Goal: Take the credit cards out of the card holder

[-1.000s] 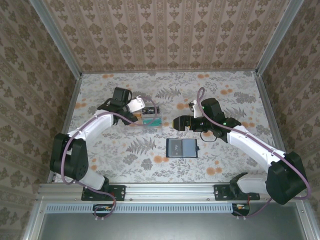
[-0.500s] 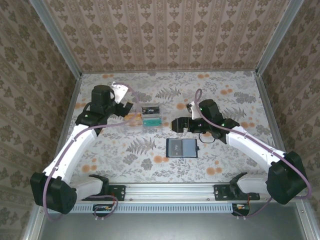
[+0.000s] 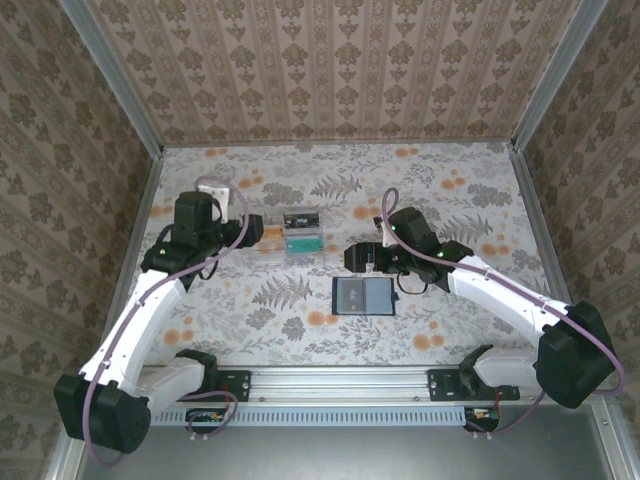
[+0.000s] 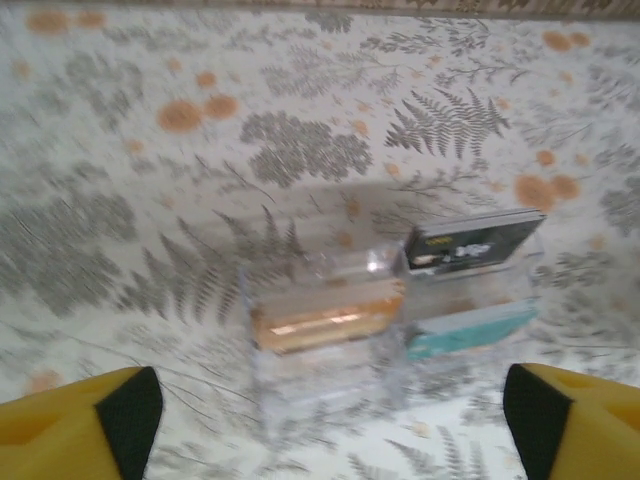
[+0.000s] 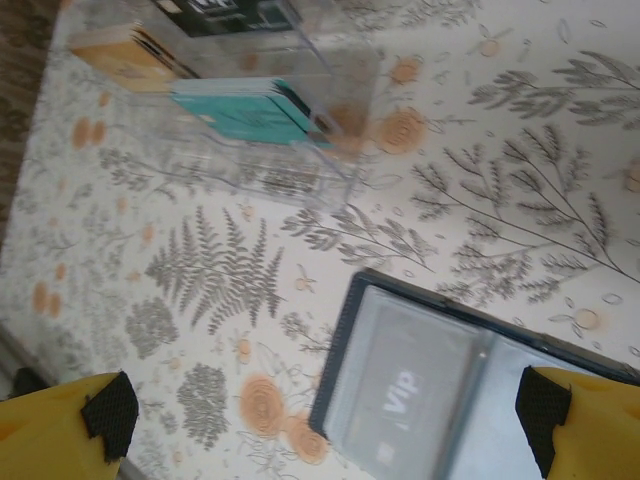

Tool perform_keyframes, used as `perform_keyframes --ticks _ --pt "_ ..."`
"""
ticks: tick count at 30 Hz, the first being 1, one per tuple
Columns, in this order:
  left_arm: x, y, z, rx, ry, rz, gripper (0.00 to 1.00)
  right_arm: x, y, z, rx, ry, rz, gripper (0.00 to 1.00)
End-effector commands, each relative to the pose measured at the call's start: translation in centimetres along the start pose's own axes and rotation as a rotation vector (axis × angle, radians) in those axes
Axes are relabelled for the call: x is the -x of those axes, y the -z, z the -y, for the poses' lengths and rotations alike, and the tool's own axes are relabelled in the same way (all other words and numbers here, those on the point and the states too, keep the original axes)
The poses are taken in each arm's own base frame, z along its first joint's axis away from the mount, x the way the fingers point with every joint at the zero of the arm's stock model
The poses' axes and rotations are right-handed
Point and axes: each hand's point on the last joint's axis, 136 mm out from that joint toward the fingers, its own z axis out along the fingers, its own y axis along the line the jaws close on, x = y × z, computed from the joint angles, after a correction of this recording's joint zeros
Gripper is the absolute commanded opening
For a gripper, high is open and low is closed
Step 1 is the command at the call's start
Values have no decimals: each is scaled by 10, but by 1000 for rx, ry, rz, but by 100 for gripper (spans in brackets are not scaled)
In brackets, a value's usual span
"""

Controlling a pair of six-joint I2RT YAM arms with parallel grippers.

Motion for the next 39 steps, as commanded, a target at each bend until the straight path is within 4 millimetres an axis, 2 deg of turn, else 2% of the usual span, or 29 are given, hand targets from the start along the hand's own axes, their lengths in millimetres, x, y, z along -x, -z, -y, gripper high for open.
perform_keyframes --ticks 1,4,7,11,12,16,18,21,24,29,31,39 --pt "-23 -4 20 -89 156 -47 80 -19 2 27 -123 -19 -22 94" --pt "-46 -10 34 -93 179 -100 74 -36 -2 42 -171 -35 -57 78" --pt "-67 -15 54 -107 162 -141 68 -55 -3 63 -240 -67 -78 72" --pt "-92 -24 73 -91 175 -188 50 -75 -3 85 -302 -107 -92 59" --pt "-98 -28 80 -100 186 -204 42 -80 -4 88 -309 -110 -98 53" --pt "-123 -43 110 -147 207 -274 20 -94 -10 95 -312 -124 -129 47" --pt "-134 -50 126 -161 195 -308 16 -100 -13 98 -314 -131 -148 45" --pt "-149 -58 147 -175 172 -360 10 -107 -17 101 -312 -138 -167 36" --pt "-162 -67 168 -217 171 -407 0 -111 -20 102 -306 -139 -171 31" --pt "-179 -80 187 -258 175 -480 0 -115 -25 103 -298 -144 -184 28" --pt "-183 -85 192 -266 175 -499 0 -118 -27 104 -297 -148 -193 22" --pt "-206 -98 197 -250 189 -599 0 -125 -27 104 -303 -151 -202 20"
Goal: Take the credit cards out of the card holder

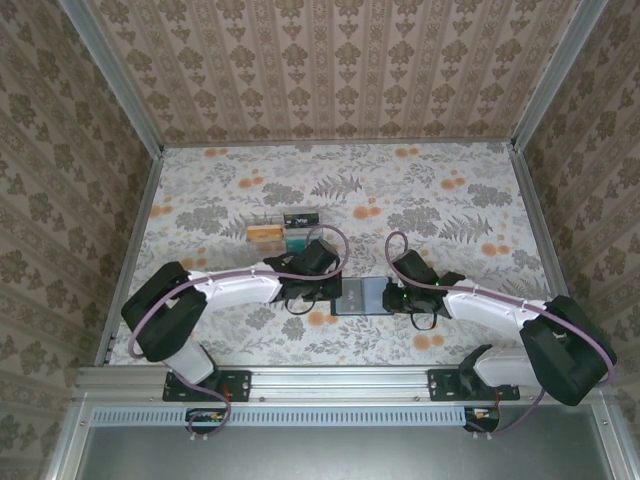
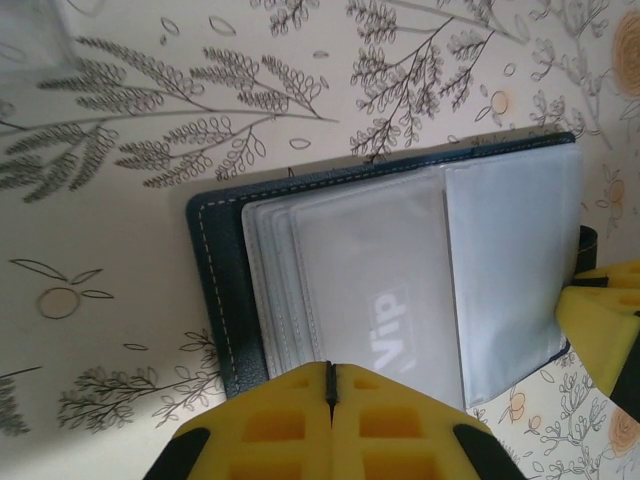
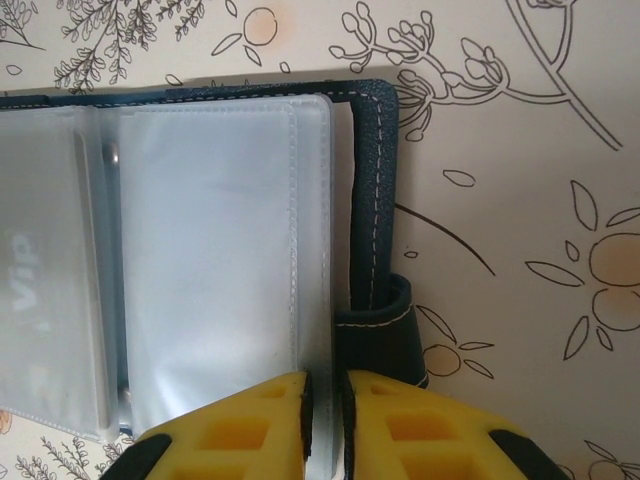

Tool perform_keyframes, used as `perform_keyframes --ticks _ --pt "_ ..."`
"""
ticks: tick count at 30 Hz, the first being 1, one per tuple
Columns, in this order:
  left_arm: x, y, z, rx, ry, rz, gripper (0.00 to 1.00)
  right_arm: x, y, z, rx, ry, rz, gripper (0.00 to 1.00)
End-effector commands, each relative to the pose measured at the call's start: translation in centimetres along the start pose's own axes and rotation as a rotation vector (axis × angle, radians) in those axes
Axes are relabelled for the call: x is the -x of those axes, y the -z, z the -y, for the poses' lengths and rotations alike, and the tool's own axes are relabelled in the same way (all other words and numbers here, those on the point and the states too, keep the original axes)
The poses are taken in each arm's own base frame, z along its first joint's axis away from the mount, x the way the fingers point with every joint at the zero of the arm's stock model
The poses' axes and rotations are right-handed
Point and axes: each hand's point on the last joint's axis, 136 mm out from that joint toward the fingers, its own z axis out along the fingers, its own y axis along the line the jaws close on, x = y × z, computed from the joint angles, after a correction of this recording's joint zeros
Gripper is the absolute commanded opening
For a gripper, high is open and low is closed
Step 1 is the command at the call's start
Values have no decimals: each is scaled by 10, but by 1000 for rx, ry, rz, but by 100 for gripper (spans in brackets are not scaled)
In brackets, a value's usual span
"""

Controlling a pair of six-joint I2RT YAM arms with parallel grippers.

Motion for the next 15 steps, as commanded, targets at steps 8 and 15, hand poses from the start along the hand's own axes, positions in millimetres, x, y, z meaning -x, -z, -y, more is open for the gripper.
perform_keyframes --ticks 8,15 --pt "-9 -6 -2 40 39 -67 0 -16 -4 7 -16 -17 -38 19" --pt "-14 -12 0 28 38 -94 6 -17 -4 7 -17 -16 -39 19"
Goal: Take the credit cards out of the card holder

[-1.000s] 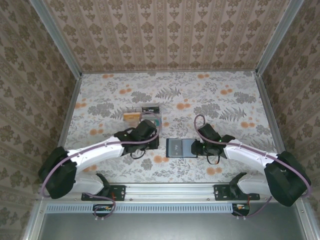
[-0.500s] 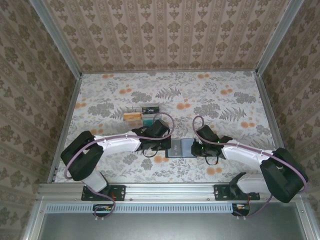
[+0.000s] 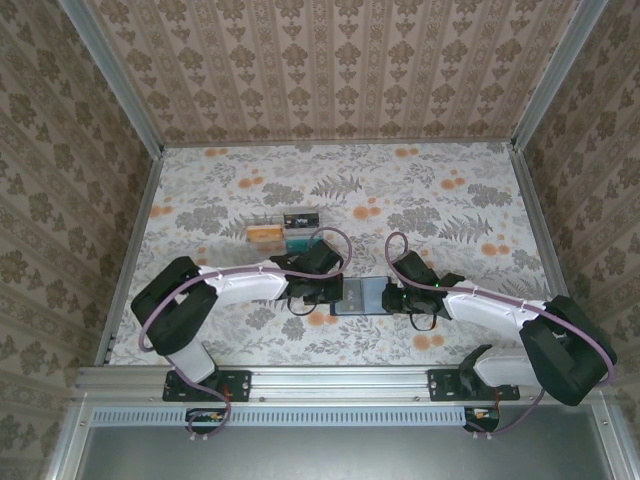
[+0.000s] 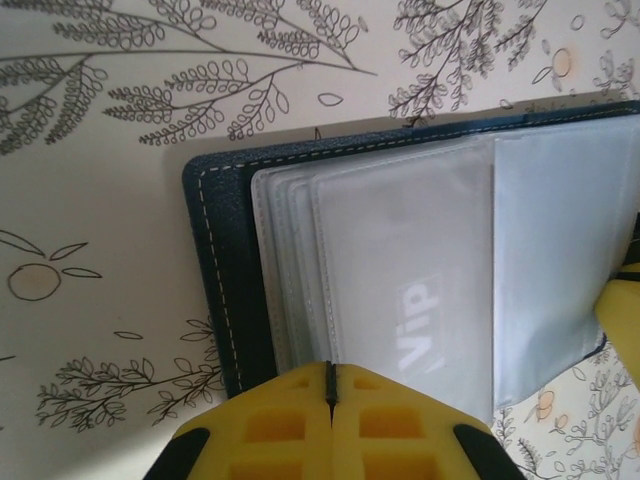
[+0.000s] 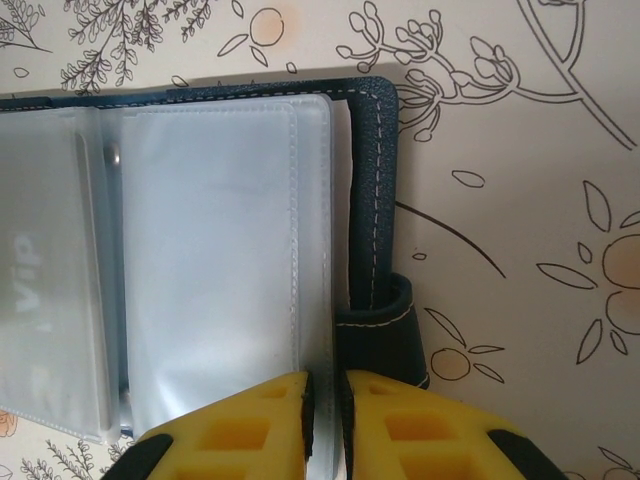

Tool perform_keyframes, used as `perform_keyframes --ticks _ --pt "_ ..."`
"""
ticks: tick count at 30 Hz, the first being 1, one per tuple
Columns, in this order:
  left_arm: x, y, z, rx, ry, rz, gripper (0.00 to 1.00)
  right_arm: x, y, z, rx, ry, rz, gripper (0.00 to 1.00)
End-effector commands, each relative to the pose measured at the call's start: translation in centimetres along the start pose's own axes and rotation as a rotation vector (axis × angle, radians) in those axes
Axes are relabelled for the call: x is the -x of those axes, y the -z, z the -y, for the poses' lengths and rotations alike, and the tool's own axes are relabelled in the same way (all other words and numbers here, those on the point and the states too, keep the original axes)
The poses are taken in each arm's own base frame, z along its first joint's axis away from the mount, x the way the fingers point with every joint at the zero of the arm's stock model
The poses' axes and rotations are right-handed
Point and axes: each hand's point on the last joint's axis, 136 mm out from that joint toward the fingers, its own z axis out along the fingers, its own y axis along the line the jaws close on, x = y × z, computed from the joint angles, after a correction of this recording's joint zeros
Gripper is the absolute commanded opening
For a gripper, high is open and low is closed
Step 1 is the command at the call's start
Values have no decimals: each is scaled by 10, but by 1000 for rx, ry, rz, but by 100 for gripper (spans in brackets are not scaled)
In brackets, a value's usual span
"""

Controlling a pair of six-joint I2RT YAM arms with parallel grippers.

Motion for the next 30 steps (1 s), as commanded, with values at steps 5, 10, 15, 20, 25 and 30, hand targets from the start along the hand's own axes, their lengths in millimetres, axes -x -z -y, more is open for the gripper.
perform_keyframes --ticks 5,10,15,20,25,30 --pt "-3 -3 8 -15 5 -27 15 -17 -3 9 -28 -10 -47 19" --pt "-4 -4 11 -26 0 -30 17 -17 -3 10 -29 -10 -45 19" --pt "-3 -4 17 -54 -10 -34 18 -18 -4 10 -31 -13 -47 19" --pt "-1 -2 28 -102 -35 -25 22 -18 -5 10 -30 -13 -49 19" --pt "0 -2 34 -127 -45 -26 24 -19 -6 11 -35 -15 -54 19" --pt "-2 -3 32 -110 -42 -32 25 -19 -5 11 -34 -15 -52 19"
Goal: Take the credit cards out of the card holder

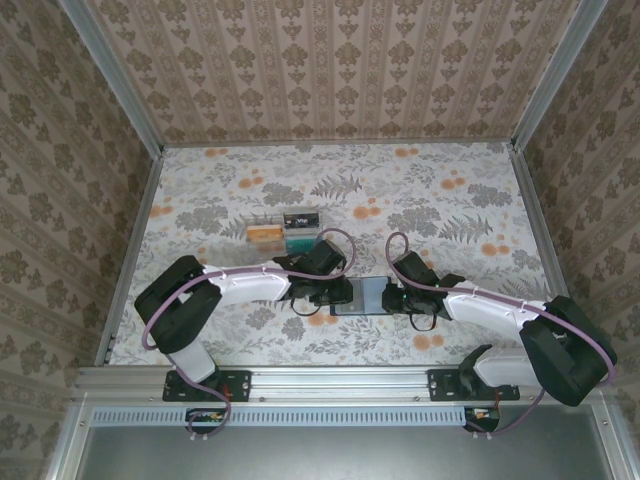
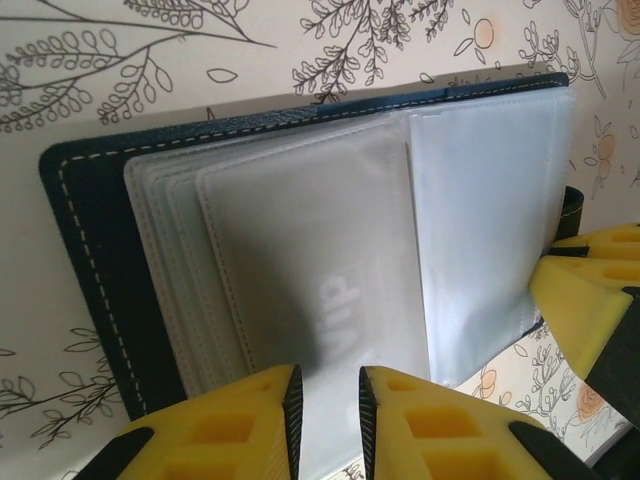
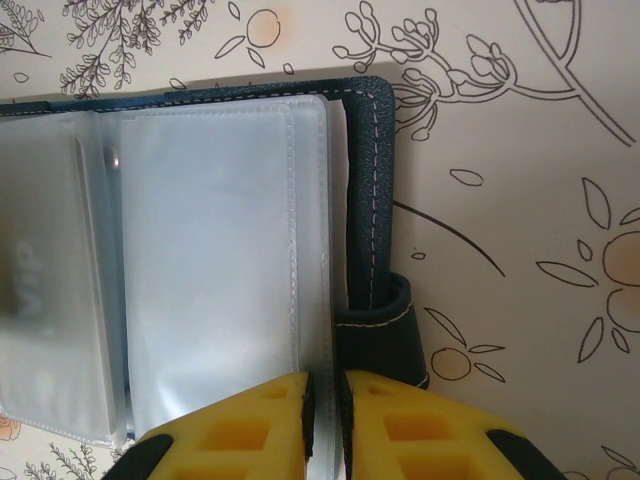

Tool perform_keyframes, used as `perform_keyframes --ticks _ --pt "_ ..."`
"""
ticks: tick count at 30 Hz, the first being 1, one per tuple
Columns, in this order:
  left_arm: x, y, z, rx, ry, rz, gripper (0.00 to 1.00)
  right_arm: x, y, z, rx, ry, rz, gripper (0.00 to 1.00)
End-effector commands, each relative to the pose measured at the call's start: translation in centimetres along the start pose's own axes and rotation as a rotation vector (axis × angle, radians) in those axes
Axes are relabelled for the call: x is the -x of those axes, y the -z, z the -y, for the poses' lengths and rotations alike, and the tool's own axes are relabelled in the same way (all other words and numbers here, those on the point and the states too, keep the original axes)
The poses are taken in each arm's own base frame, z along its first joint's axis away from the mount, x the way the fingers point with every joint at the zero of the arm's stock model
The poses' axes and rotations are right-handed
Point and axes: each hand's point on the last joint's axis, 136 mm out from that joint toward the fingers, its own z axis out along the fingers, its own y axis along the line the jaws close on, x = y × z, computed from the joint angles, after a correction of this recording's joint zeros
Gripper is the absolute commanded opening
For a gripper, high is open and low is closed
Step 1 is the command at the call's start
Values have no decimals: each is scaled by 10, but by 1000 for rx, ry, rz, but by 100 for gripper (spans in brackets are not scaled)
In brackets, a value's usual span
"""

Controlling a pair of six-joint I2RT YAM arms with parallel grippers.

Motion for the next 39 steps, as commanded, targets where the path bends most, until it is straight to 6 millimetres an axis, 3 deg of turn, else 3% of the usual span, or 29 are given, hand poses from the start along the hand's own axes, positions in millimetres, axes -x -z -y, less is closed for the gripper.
perform_keyframes --ticks 1,8,15,24,29,34,39 --pt "3 0 8 -10 -25 -3 25 -19 -5 12 -38 -2 -56 19" --pt "4 10 -5 65 -4 22 25 -19 -5 12 -39 -4 -52 20" --pt "-2 3 -13 107 10 -11 25 -19 -5 12 -38 -7 -53 20" --pt "-2 -5 3 30 -25 -29 27 -18 -7 10 -35 -4 -58 20" --pt "-4 -10 1 32 -16 -52 27 -19 -7 9 -35 -2 -60 20" --pt "-4 -11 6 17 -31 -54 35 -19 -7 9 -37 0 -63 20" --pt "-2 -10 18 -39 -61 -53 49 -19 -7 9 -37 -2 -63 20"
